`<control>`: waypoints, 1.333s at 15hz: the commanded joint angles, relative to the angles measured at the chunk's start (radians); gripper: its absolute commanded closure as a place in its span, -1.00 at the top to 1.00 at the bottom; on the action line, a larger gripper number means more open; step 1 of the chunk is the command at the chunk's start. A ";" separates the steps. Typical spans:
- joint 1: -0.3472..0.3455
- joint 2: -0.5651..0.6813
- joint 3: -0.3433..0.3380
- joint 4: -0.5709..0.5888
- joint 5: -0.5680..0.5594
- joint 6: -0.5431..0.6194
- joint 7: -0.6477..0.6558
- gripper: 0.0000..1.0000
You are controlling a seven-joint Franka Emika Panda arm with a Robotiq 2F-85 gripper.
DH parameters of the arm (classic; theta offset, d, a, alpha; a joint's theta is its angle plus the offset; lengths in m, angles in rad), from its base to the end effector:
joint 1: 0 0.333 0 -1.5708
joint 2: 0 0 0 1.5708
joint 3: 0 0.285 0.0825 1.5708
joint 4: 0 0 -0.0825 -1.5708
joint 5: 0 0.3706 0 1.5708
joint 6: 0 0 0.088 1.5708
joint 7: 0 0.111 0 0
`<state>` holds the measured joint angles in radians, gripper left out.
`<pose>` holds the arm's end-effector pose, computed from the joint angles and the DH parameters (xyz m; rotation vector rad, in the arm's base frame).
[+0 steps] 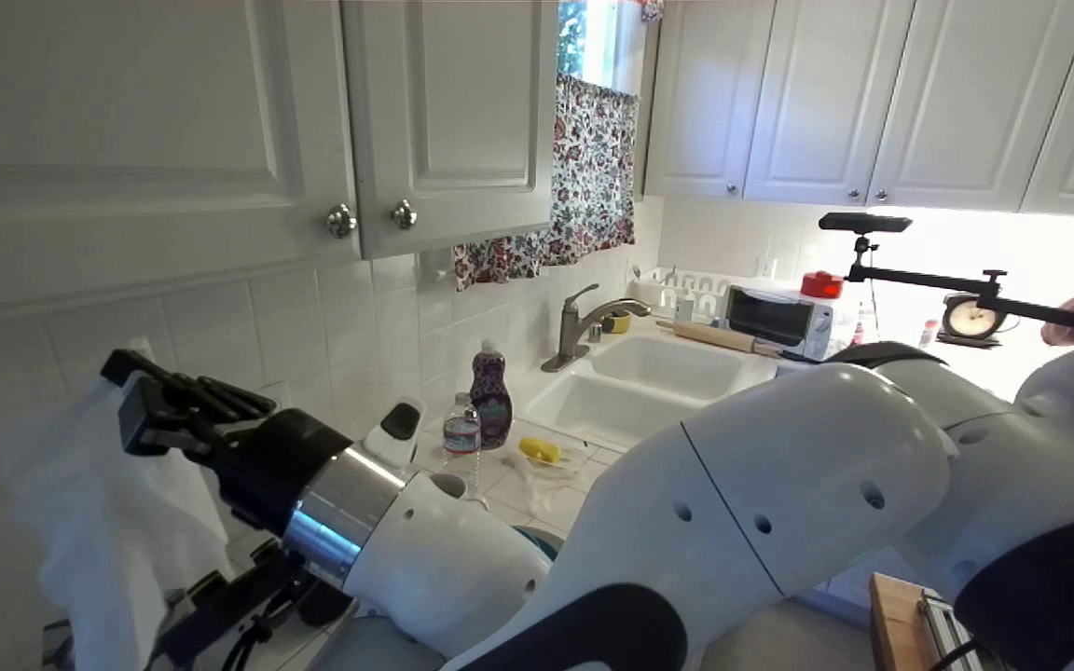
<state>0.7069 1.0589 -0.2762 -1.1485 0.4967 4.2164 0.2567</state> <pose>0.6099 0.3242 0.3861 -1.4130 0.1736 -2.1715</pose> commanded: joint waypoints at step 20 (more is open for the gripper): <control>-0.297 -0.452 0.432 -0.621 0.180 -0.304 -0.284 -0.98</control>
<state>0.4109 0.6080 0.1572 -1.7658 0.6825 3.9120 -0.0331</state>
